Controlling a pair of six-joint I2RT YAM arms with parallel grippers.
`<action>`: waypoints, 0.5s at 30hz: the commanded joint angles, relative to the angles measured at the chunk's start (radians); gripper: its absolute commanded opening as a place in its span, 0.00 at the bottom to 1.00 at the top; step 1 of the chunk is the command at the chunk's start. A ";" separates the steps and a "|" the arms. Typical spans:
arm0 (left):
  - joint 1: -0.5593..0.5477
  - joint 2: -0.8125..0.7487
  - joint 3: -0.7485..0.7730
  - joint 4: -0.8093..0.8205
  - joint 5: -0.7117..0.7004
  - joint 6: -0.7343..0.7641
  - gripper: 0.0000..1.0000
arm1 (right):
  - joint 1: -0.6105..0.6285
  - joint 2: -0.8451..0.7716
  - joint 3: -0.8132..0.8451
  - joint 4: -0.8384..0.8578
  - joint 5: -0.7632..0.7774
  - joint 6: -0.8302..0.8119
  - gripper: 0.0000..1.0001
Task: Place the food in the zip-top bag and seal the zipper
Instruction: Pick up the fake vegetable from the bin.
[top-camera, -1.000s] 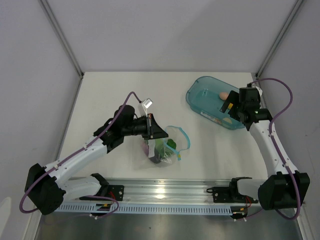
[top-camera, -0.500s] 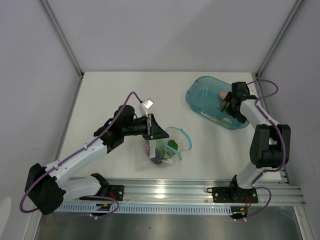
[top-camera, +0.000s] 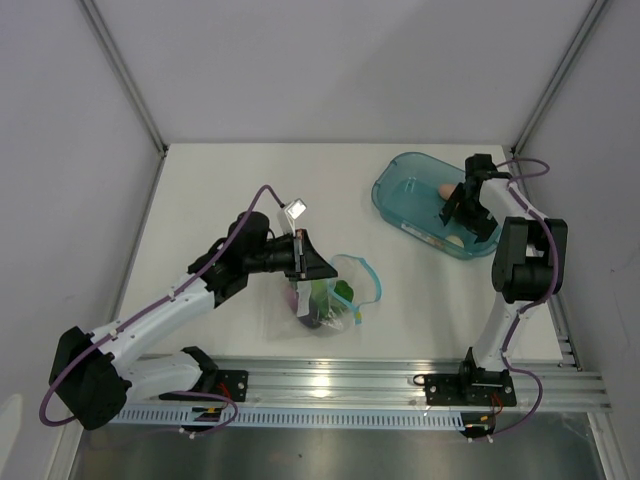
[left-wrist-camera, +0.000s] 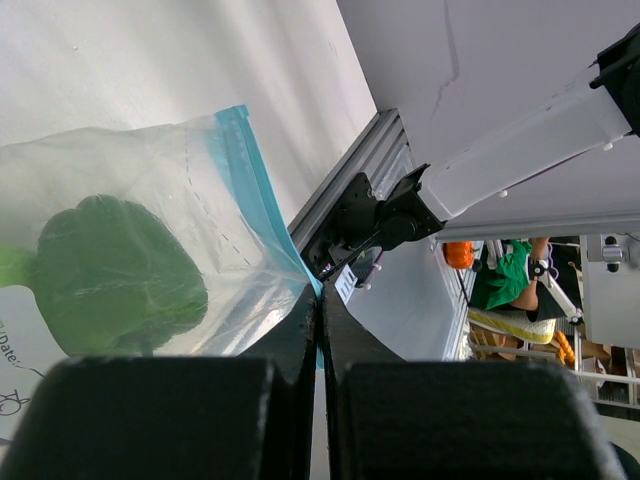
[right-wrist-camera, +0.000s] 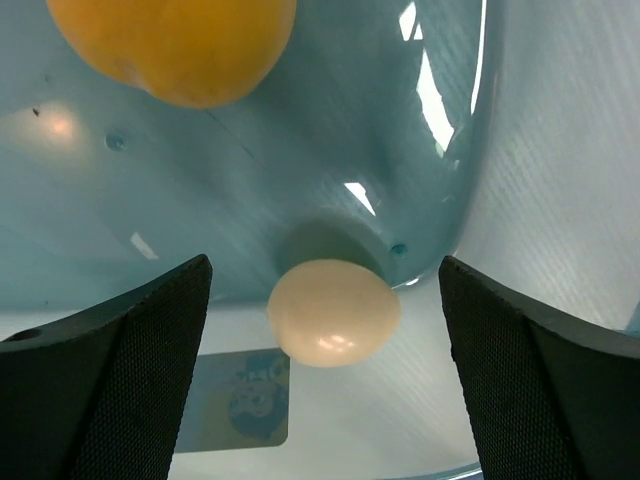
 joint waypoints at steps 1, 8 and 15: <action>-0.002 -0.017 -0.005 0.038 0.017 0.010 0.00 | -0.003 0.008 -0.006 -0.028 -0.048 0.000 0.95; -0.002 -0.015 -0.014 0.048 0.017 0.004 0.01 | -0.003 0.031 -0.057 0.000 -0.124 -0.029 0.85; -0.002 -0.019 -0.022 0.048 0.014 0.000 0.01 | -0.003 0.043 -0.088 0.020 -0.129 -0.039 0.84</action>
